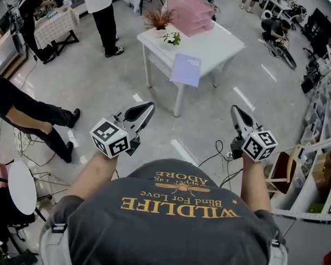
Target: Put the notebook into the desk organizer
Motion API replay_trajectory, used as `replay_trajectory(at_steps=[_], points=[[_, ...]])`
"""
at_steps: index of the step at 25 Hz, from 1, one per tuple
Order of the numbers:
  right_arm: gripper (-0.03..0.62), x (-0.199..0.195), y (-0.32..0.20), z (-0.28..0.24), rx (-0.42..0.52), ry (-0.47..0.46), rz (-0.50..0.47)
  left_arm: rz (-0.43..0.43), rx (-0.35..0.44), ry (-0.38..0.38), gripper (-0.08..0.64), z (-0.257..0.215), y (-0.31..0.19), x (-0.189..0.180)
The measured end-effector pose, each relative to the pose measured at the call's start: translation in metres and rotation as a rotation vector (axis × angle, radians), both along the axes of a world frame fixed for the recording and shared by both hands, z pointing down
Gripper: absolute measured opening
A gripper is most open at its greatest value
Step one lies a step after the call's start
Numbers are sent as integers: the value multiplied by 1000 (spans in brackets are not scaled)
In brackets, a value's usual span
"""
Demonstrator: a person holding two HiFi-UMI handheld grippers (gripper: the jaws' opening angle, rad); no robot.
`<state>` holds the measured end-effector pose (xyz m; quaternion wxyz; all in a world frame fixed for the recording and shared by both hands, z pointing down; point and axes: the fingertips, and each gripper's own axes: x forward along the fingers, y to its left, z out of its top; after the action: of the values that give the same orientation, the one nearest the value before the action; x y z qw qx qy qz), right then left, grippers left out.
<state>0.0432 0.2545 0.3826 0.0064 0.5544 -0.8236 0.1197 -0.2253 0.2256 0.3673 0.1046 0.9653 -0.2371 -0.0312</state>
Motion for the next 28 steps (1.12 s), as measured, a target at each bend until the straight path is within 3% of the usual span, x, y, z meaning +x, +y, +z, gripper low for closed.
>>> replay_trajectory(at_steps=[13,14,15,19,28], points=[[0,5,-4,-4,32,26,-7,14,-1,-17,14,-1,-3,12],[0,8,-4,-4,32,25,-11,38,-5,-24,325,-1,-1,18],[0,12,-3,-4,33,24,-14,52,-8,-28,391,-2,1,24],[0,29,6,-8,38,19,-29,31,-4,-37,431,-9,8,40],[0,91,26,-9,62,20,-75,12,-17,-46,433,-12,37,107]])
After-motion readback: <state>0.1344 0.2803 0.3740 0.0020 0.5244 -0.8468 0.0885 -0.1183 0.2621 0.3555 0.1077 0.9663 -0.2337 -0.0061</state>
